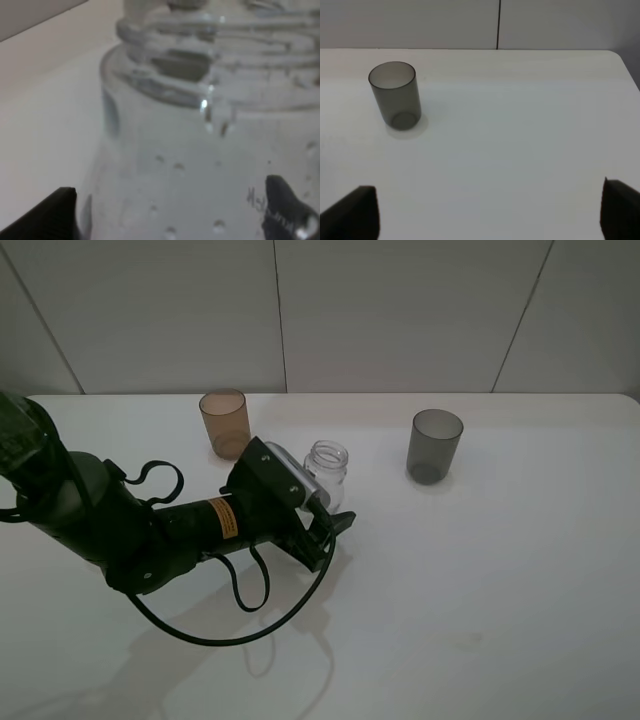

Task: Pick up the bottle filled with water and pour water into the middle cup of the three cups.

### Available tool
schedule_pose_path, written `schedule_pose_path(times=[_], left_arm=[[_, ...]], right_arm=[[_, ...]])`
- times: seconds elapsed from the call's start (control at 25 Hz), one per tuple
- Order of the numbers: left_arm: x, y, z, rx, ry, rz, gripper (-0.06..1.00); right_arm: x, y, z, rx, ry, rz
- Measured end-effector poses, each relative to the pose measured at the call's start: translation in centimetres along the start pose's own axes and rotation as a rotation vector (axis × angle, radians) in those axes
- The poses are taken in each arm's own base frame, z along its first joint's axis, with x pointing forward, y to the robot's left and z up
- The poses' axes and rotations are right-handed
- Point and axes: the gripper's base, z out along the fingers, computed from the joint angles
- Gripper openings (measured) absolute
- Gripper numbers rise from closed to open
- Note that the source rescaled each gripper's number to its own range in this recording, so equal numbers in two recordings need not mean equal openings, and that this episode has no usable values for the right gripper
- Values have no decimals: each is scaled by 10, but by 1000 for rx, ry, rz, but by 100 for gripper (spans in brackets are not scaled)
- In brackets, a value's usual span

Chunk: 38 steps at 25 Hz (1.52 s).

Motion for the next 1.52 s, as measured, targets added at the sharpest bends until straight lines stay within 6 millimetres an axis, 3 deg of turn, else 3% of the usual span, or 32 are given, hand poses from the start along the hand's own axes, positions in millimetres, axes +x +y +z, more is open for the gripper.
schedule_pose_path(times=[0.16,0.28,0.56,0.76,1.08,1.32,1.52], left_arm=[[-7,0,-1,-1,-44,3,85],[-23,1,-4,-6,-91,12,85],[-87,10,-25,-95,-254,2,85],[-132,18,-53,-187,-302,-46,85],[-190,24,-130,-292,-235,-199,85],[-199,35,-198,-378,-102,-259,85],[-196,43,-263,-562,-37,-276,85]], right_arm=[[0,0,0,0,0,0],[0,0,0,0,0,0],[0,0,0,0,0,0],[0,0,0,0,0,0],[0,0,0,0,0,0],[0,0,0,0,0,0],[0,0,0,0,0,0]])
